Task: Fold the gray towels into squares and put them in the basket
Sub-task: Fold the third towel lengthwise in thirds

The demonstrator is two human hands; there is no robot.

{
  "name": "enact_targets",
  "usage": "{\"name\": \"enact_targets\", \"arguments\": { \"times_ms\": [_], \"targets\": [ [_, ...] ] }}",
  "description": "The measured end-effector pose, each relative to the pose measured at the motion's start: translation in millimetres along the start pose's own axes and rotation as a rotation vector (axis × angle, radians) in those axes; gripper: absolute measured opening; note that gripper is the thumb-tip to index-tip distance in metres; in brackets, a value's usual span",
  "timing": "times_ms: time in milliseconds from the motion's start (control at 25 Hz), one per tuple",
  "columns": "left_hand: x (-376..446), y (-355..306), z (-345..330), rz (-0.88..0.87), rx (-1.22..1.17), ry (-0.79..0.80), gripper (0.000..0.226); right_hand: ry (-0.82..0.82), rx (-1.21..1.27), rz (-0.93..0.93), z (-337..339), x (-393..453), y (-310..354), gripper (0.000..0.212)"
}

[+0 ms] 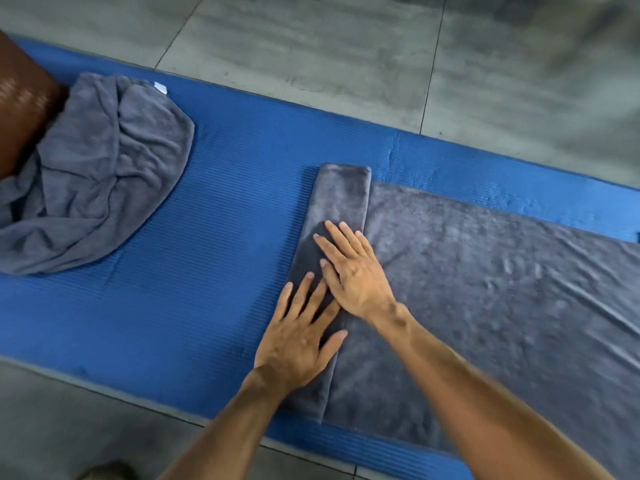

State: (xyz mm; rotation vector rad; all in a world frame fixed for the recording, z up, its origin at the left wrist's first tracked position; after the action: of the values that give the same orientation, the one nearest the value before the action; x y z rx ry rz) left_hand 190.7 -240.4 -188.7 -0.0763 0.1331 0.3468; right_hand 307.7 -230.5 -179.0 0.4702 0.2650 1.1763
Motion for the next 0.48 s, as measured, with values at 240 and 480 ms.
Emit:
{"name": "enact_targets", "arguments": {
  "times_ms": [240, 480],
  "targets": [
    [-81.9, -25.6, -6.3, -0.133, 0.007, 0.017, 0.064, 0.007, -0.146, 0.026, 19.3, -0.3, 27.4, 0.048],
    [-67.7, 31.7, 22.0, 0.454, -0.349, -0.16, 0.044, 0.042, 0.339, -0.224, 8.9, -34.2, 34.9, 0.011]
  ]
}}
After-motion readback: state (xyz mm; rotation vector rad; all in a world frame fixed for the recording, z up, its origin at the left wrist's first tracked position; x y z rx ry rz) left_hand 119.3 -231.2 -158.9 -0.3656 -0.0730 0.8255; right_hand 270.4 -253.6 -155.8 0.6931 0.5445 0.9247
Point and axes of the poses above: each hand's wrist, its own x-axis towards the middle knuckle, its own z-axis out of the back of the hand, y = z × x, the point moved 9 cm from there along x, towards the middle knuckle, and after that the axes turned 6 degrees about x, right-handed, at the moved point
